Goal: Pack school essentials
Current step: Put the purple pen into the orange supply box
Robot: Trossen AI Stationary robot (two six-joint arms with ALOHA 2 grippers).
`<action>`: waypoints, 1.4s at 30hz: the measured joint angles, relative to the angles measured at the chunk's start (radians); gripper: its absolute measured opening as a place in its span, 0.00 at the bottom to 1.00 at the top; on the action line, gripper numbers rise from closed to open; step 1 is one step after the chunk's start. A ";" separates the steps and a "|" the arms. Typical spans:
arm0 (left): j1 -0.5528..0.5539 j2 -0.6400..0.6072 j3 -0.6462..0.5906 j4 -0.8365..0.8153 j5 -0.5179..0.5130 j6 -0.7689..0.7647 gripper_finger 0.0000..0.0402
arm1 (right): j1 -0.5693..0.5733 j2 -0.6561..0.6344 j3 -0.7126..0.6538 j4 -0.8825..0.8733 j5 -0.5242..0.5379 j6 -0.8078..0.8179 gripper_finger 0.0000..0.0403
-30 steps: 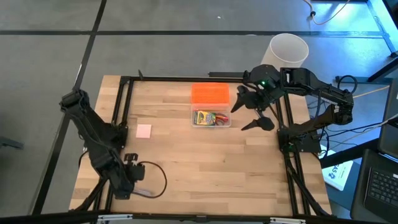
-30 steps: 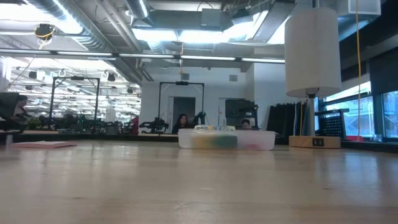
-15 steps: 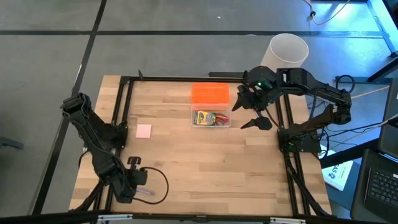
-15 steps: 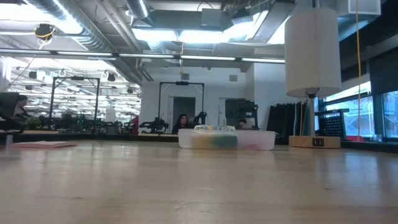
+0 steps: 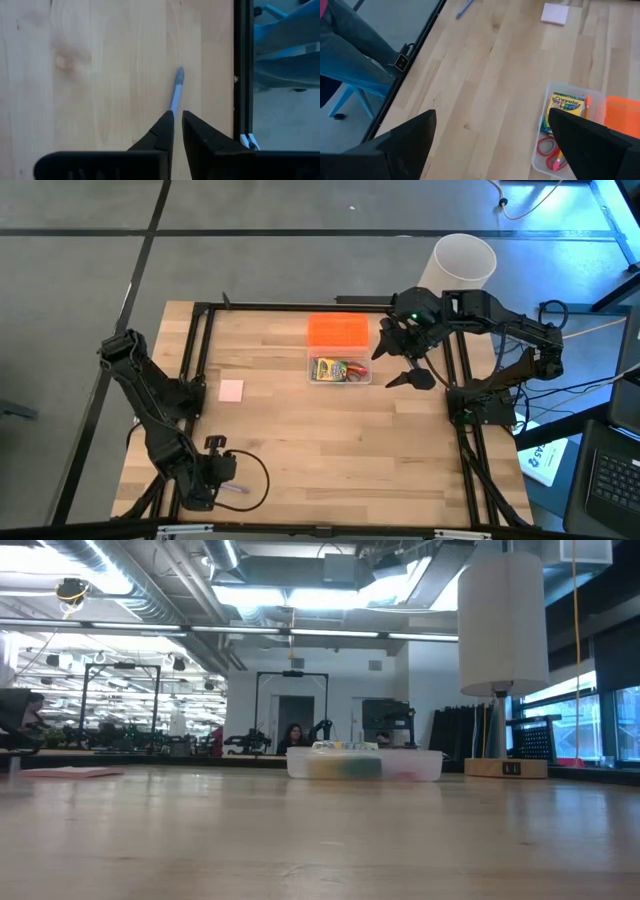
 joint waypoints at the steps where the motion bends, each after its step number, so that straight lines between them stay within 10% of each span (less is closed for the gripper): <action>1: -0.001 0.000 0.000 0.000 0.000 0.000 0.08 | 0.000 0.000 0.000 0.000 0.000 0.000 0.96; 23: -0.001 0.011 0.000 0.020 0.009 0.006 0.24 | 0.000 0.000 0.000 0.001 0.000 0.005 0.96; 42: -0.038 0.283 -0.001 0.052 0.067 0.090 0.24 | 0.000 -0.001 0.000 0.001 -0.012 0.005 0.96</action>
